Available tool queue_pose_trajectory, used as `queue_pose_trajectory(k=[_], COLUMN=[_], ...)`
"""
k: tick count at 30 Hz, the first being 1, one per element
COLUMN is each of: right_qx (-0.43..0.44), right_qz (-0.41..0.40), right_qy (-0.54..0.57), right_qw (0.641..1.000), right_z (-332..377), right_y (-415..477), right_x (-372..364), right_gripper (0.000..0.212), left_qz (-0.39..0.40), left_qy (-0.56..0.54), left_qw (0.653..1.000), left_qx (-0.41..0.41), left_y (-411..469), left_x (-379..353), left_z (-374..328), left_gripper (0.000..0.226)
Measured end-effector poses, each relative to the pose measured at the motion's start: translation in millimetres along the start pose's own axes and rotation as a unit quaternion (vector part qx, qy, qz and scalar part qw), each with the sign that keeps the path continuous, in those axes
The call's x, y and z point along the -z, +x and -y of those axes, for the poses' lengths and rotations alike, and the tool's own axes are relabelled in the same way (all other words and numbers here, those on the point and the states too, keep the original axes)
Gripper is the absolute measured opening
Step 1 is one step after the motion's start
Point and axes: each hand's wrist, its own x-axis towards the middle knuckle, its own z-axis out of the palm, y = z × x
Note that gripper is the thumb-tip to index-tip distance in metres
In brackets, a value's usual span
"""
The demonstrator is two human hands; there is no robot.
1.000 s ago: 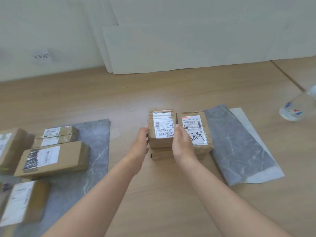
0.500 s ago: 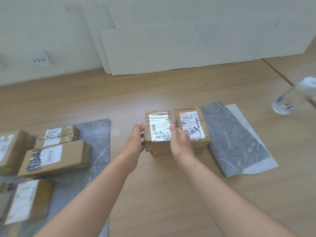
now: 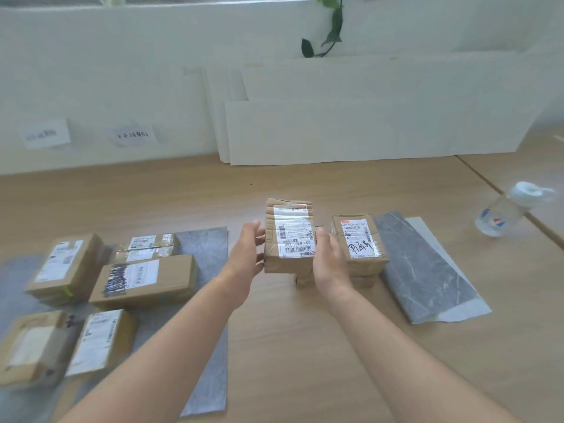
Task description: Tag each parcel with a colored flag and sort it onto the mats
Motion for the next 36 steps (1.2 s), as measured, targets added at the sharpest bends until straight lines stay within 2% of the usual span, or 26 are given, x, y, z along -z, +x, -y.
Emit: queue_pose_trajectory(k=[5, 13, 20, 23, 27, 31, 36], right_qx=[0.036, 0.099, 0.089, 0.091, 0.091, 0.094, 0.088], right_qz=[-0.013, -0.051, -0.052, -0.033, -0.010, 0.006, 0.039], right_qy=[-0.008, 0.001, 0.014, 0.025, 0.020, 0.023, -0.002], right_qw=[0.999, 0.994, 0.995, 0.995, 0.996, 0.995, 0.995], right_z=[23.5, 52.9, 49.8, 48.7, 36.4, 20.7, 3.0], right_y=[-48.7, -131.9, -191.7, -211.9, -244.0, -282.9, -328.8], right_x=[-15.6, -48.3, -61.9, -67.3, -75.1, -79.0, -96.6], right_gripper=[0.039, 0.047, 0.044, 0.048, 0.065, 0.061, 0.071], left_qz=[0.013, 0.050, 0.062, 0.055, 0.034, 0.021, 0.000], left_qy=[-0.013, -0.020, -0.016, -0.017, -0.023, -0.026, -0.034], left_qw=[1.000, 0.997, 0.995, 0.995, 0.995, 0.995, 0.995], left_qx=[-0.025, -0.063, -0.073, -0.078, -0.093, -0.091, -0.093], left_y=[-34.1, -91.2, -141.1, -159.8, -185.7, -219.3, -260.4], left_x=[40.8, 102.5, 140.1, 152.8, 170.4, 191.9, 231.8], left_z=[-11.0, -27.4, -19.5, -12.6, 2.0, 30.1, 56.8], left_gripper=[0.040, 0.038, 0.037, 0.037, 0.039, 0.043, 0.045])
